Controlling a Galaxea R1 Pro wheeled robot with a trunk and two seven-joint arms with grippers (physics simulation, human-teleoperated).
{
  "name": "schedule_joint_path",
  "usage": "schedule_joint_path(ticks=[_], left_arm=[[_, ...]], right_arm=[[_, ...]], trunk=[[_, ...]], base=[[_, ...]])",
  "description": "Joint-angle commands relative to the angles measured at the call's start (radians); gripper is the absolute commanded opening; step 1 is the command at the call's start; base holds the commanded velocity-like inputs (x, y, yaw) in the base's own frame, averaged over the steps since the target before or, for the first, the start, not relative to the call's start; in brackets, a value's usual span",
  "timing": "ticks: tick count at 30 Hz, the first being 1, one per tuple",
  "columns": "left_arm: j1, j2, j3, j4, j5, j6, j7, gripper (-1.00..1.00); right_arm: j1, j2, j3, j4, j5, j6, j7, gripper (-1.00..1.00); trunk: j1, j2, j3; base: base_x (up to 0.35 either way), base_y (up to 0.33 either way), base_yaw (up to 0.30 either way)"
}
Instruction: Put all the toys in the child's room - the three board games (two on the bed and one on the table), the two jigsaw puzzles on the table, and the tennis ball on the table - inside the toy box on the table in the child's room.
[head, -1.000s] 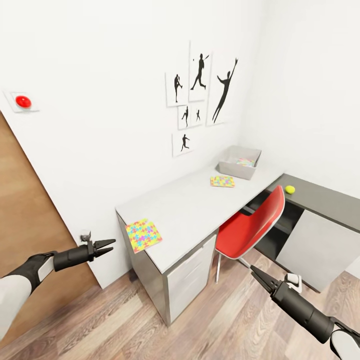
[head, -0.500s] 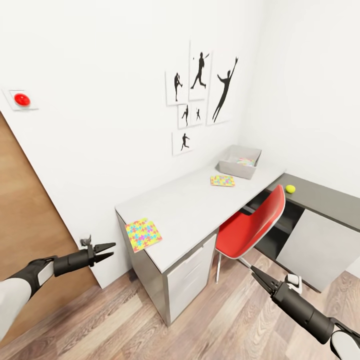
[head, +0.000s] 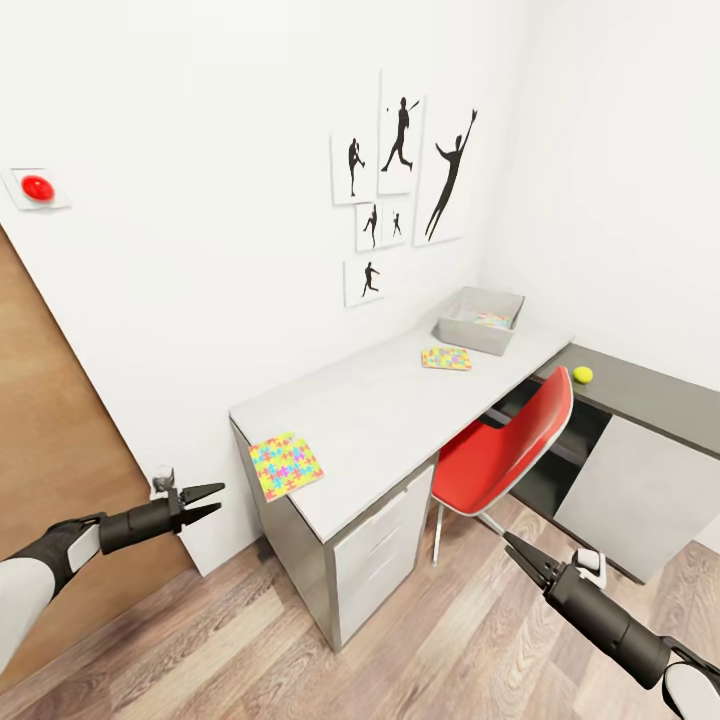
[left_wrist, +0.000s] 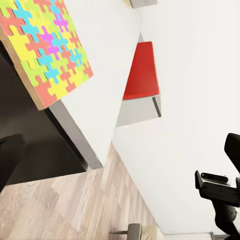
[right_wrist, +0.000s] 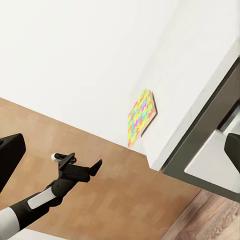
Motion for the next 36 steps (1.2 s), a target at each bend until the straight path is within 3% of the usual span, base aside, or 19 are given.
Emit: schedule_joint_path(ticks=[1, 4, 8, 15, 36], left_arm=[[-0.001, 0.002, -0.003, 0.000, 0.006, 0.012, -0.003, 1.00], [0.000, 0.007, -0.003, 0.002, 0.007, 0.018, -0.002, 1.00], [0.000, 0.034, -0.002, 0.005, 0.008, 0.040, 0.002, 1.00], [0.000, 0.072, 0.004, 0.005, 0.047, 0.080, 0.012, 1.00], [0.000, 0.067, 0.007, 0.005, 0.053, 0.084, 0.018, 1.00]], right_arm=[[-0.001, 0.000, -0.001, 0.001, -0.006, 0.007, 0.000, 1.00], [-0.001, 0.000, -0.001, 0.002, -0.006, 0.007, -0.001, 1.00], [-0.001, 0.000, -0.001, 0.002, -0.006, 0.007, -0.001, 1.00], [-0.001, -0.003, -0.002, 0.001, -0.006, 0.007, -0.001, 1.00], [-0.001, 0.000, -0.001, 0.001, -0.006, 0.007, -0.001, 1.00]], trunk=[[0.004, -0.008, -0.004], [0.016, -0.029, -0.014], [0.031, -0.057, -0.026], [0.058, -0.106, -0.048], [0.138, -0.253, -0.114]], base=[[0.000, 0.000, 0.000], [0.000, 0.000, 0.000], [0.000, 0.000, 0.000], [0.000, 0.000, 0.000], [0.000, 0.000, 0.000]])
